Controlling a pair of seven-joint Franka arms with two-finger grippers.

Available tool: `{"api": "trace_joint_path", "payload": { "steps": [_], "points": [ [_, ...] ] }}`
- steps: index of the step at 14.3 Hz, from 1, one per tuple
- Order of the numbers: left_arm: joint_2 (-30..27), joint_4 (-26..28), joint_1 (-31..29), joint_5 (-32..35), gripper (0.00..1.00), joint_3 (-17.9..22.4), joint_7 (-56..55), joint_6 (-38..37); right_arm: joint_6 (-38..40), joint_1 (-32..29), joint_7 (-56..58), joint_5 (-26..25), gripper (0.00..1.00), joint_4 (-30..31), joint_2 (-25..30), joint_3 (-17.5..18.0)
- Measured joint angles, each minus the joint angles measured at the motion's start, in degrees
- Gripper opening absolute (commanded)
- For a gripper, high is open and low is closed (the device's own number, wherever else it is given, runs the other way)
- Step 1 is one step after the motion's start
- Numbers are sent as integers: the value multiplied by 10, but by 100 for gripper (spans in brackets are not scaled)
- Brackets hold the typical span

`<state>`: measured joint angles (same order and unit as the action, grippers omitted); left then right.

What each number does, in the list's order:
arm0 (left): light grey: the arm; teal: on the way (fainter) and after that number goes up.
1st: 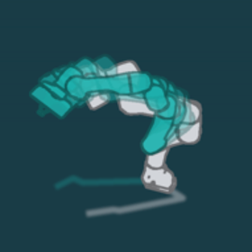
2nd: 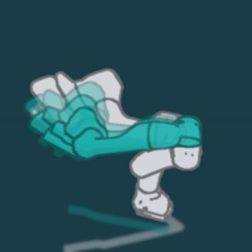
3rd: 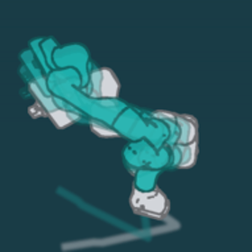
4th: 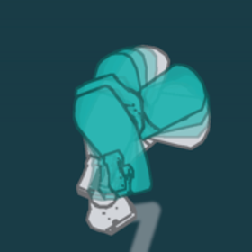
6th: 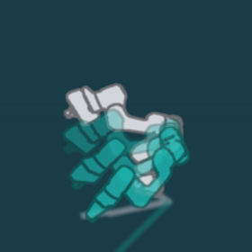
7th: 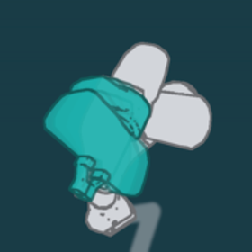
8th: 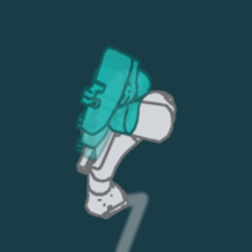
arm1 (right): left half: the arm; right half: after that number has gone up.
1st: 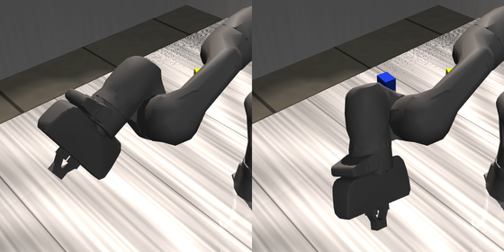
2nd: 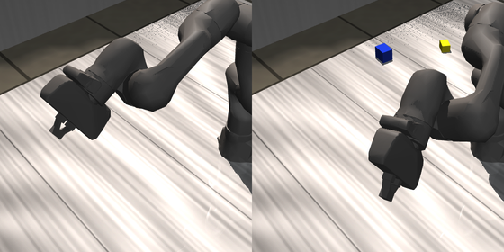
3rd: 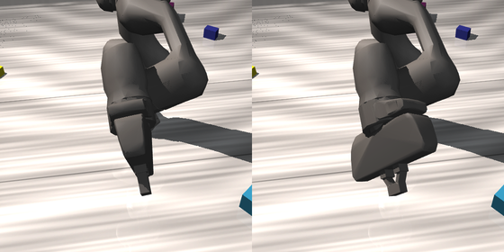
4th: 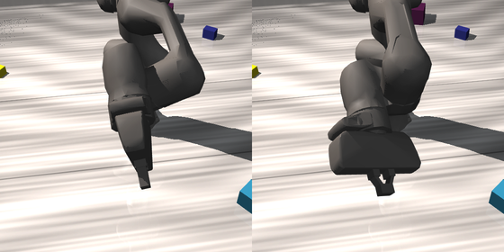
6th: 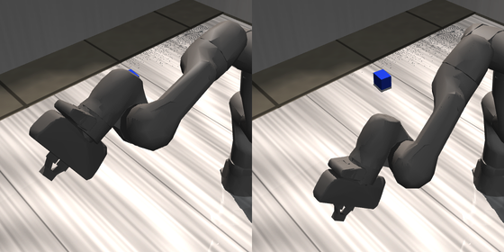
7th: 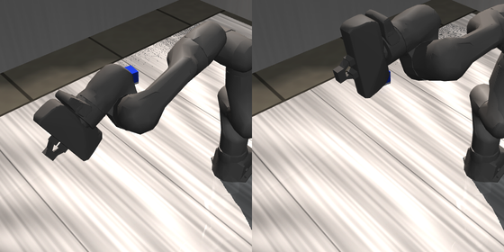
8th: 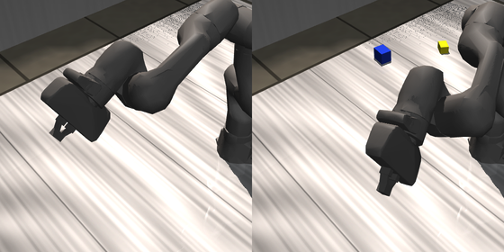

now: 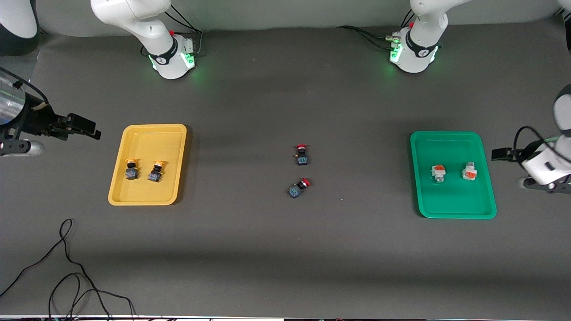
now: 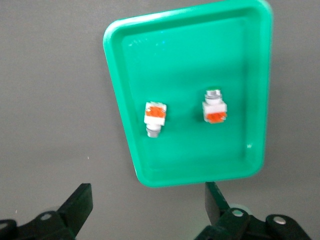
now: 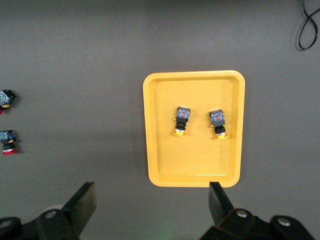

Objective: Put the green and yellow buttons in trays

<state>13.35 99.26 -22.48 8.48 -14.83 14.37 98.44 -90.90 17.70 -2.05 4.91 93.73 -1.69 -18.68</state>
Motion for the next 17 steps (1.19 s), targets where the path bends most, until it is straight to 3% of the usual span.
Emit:
{"api": "trace_joint_path", "payload": {
  "steps": [2,6,12,17],
  "points": [
    [-30,-20,1,-23,100,-5,0,-38,1,26,0,0,100,-12,-11,-30],
    [-96,-23,34,-64,100,-6,-22,-79,8,28,0,0,100,-27,-13,-40],
    [-133,-26,220,-81,100,112,-96,-110,9,28,0,0,100,-35,-14,-46],
    [-134,-57,237,-83,100,134,-96,-138,10,27,-1,0,100,-37,-14,-52]
  ]
}}
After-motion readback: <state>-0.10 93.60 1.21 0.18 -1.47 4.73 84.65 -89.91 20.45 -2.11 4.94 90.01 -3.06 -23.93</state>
